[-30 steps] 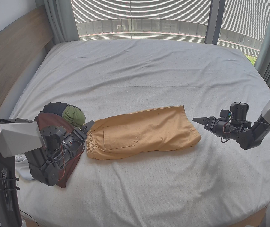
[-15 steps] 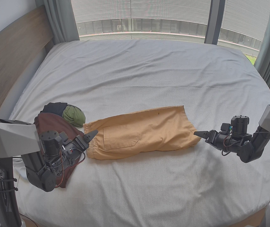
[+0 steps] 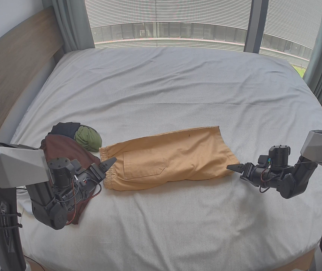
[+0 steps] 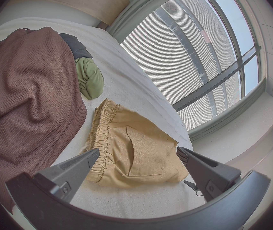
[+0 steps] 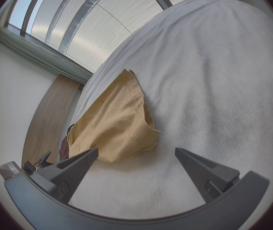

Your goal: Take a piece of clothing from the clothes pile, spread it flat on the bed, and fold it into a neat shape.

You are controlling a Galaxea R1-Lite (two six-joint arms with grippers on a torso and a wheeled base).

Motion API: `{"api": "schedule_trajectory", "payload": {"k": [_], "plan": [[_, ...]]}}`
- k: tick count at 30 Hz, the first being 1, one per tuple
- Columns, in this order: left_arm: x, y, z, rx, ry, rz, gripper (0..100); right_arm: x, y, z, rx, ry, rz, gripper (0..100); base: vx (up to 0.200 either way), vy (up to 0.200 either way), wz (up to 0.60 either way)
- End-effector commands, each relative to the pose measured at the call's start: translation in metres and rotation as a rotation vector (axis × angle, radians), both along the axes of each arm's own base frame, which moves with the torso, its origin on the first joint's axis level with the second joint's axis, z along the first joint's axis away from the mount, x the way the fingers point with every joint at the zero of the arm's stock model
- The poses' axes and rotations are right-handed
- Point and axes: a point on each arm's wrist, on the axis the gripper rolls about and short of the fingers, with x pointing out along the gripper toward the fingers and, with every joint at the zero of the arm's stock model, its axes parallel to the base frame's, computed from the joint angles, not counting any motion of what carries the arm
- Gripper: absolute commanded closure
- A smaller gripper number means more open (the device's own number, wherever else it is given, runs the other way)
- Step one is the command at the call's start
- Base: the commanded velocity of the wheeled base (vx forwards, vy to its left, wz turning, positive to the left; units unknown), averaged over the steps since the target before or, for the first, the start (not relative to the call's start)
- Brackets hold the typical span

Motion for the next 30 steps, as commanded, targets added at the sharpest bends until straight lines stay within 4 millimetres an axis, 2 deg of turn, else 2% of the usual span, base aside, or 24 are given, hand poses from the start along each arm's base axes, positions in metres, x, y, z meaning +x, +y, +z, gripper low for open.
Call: {"api": "schedule_trajectory", "payload": {"k": [1,10,13,19,24,30], "plan": [[0.001,0.001,-0.003,0.001,0.005,0.003,0,0.001,0.008,-0.008,0.019,0.028,0.008,0,0.0,0.0,0.0],[0.001,0.001,-0.003,0.001,0.005,0.005,0,0.001,0.026,-0.018,0.036,0.044,0.043,0,0.0,0.0,0.0],[0.001,0.001,-0.002,0.0,0.004,0.005,0,0.005,0.035,-0.028,0.047,0.029,0.052,0,0.0,0.0,0.0],[0.002,0.002,0.0,0.001,-0.004,0.008,0,0.014,0.054,-0.035,0.087,0.025,0.042,0,0.0,0.0,0.0],[0.002,0.002,-0.001,0.001,-0.001,0.008,0,0.019,0.06,-0.041,0.089,0.017,0.042,0,0.0,0.0,0.0],[0.002,0.002,-0.001,0.0,-0.001,0.008,0,0.031,0.07,-0.044,0.135,-0.073,-0.005,0,0.0,0.0,0.0]]}}
